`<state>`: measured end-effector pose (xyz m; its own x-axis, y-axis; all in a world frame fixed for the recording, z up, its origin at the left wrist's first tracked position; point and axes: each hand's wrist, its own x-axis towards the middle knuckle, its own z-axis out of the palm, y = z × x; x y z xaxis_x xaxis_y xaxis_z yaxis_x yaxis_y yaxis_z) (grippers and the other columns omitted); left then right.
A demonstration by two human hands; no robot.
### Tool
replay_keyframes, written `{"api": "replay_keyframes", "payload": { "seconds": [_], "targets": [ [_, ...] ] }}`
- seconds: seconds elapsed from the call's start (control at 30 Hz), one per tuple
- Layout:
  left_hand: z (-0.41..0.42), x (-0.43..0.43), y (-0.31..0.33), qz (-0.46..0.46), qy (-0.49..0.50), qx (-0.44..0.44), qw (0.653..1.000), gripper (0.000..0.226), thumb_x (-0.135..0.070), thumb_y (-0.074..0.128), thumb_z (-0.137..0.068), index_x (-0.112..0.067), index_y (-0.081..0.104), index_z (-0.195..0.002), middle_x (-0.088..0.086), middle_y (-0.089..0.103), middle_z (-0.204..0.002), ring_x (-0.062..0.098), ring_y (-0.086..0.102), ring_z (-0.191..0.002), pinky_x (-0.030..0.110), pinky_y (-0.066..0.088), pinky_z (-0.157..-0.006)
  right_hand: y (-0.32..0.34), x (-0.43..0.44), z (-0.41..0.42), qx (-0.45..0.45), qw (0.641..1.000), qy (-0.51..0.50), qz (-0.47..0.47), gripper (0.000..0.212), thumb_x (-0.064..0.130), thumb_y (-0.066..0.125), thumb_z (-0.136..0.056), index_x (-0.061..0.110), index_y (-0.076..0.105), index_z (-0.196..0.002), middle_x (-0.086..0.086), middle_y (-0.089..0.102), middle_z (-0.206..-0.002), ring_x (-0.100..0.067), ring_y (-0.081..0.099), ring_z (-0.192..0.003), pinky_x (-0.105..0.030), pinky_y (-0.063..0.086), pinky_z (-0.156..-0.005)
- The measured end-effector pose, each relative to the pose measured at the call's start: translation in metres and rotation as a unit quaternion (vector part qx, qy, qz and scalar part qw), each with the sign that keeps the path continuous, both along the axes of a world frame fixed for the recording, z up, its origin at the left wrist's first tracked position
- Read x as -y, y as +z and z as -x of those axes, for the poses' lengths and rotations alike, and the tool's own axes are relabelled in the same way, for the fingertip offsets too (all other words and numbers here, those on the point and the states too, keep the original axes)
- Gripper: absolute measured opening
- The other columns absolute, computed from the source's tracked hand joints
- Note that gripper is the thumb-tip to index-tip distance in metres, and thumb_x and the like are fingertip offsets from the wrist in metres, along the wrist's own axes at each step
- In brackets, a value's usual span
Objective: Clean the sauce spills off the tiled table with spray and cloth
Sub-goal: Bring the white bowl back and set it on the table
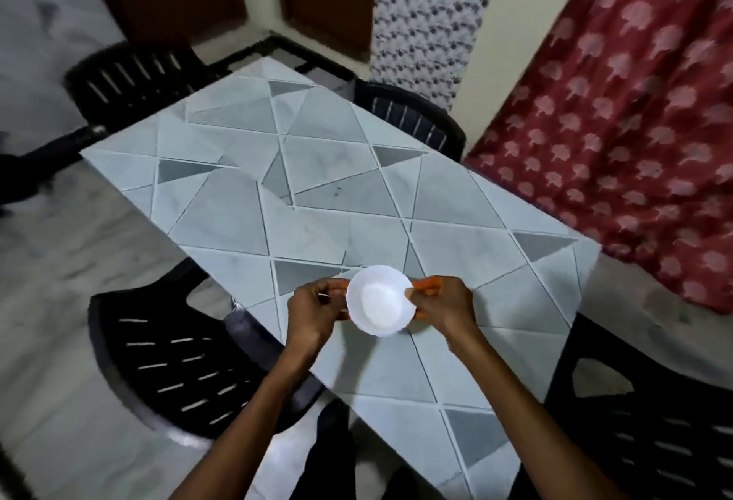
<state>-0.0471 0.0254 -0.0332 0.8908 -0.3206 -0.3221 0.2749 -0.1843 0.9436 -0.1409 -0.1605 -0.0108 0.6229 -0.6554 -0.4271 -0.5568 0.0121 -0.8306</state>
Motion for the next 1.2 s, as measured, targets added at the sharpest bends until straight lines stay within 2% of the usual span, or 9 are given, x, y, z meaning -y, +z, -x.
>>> {"api": "replay_keyframes", "payload": {
  "seconds": [0.2, 0.37, 0.5, 0.67, 0.83, 1.03, 1.2],
  "targets": [
    [-0.07, 0.012, 0.003, -0.018, 0.034, 0.039, 0.998, 0.025, 0.007, 0.061, -0.085, -0.011, 0.078, -0.09, -0.001, 0.076, -0.077, 0.014, 0.071, -0.066, 0.026, 0.058, -0.058, -0.003, 0.021, -0.087, -0.01, 0.998, 0.058, 0.012, 0.016, 0.007, 0.085, -0.074, 0.016, 0.072, -0.075, -0.007, 0.074, -0.076, -0.028, 0.072, -0.068, -0.041, 0.063, -0.071],
    [-0.166, 0.025, -0.014, -0.022, 0.037, 0.065, 0.997, 0.023, 0.006, 0.062, -0.085, -0.01, 0.078, -0.091, 0.002, 0.076, -0.08, 0.017, 0.071, -0.067, 0.028, 0.059, -0.057, -0.019, 0.032, -0.188, -0.03, 0.998, 0.054, 0.027, 0.018, 0.01, 0.085, -0.072, 0.02, 0.069, -0.071, -0.006, 0.074, -0.078, -0.028, 0.073, -0.073, -0.047, 0.063, -0.074],
    [-0.235, 0.033, -0.036, -0.029, 0.036, 0.082, 0.996, 0.022, 0.004, 0.062, -0.086, -0.009, 0.078, -0.093, 0.0, 0.077, -0.082, 0.011, 0.07, -0.067, 0.029, 0.06, -0.058, -0.041, 0.037, -0.259, -0.044, 0.998, 0.041, 0.029, 0.019, 0.01, 0.081, -0.073, 0.021, 0.066, -0.068, -0.006, 0.073, -0.083, -0.027, 0.072, -0.08, -0.043, 0.063, -0.075],
    [-0.294, 0.044, -0.061, -0.023, 0.035, 0.044, 0.998, 0.024, 0.005, 0.063, -0.083, -0.01, 0.079, -0.092, 0.0, 0.077, -0.085, 0.01, 0.071, -0.07, 0.03, 0.06, -0.062, -0.088, 0.054, -0.322, -0.068, 0.997, 0.037, 0.031, 0.013, 0.019, 0.078, -0.06, 0.017, 0.067, -0.067, -0.009, 0.074, -0.08, -0.034, 0.073, -0.08, -0.053, 0.062, -0.073],
    [-0.322, 0.057, -0.076, -0.007, 0.047, -0.004, 0.999, 0.026, 0.011, 0.062, -0.08, -0.006, 0.078, -0.09, -0.004, 0.075, -0.071, 0.007, 0.066, -0.056, 0.023, 0.054, -0.051, -0.089, 0.057, -0.354, -0.104, 0.991, 0.046, 0.069, 0.016, 0.011, 0.078, -0.071, 0.018, 0.064, -0.066, -0.012, 0.074, -0.083, -0.033, 0.074, -0.076, -0.049, 0.063, -0.071],
    [-0.34, 0.065, -0.092, -0.001, 0.037, -0.002, 0.999, 0.026, 0.007, 0.068, -0.08, -0.015, 0.079, -0.087, -0.001, 0.077, -0.077, 0.011, 0.07, -0.063, 0.033, 0.06, -0.061, -0.105, 0.063, -0.371, -0.129, 0.979, 0.076, 0.135, 0.008, 0.014, 0.076, -0.074, 0.01, 0.069, -0.075, -0.014, 0.074, -0.086, -0.035, 0.072, -0.083, -0.049, 0.062, -0.074],
    [-0.345, 0.067, -0.098, -0.003, 0.039, -0.013, 0.999, 0.029, 0.007, 0.067, -0.078, -0.017, 0.08, -0.088, 0.002, 0.078, -0.082, 0.017, 0.073, -0.07, 0.051, 0.062, -0.067, -0.108, 0.065, -0.375, -0.141, 0.977, 0.086, 0.134, 0.006, 0.01, 0.072, -0.074, 0.005, 0.069, -0.076, -0.014, 0.072, -0.084, -0.035, 0.071, -0.078, -0.049, 0.063, -0.068]
  ]
}}
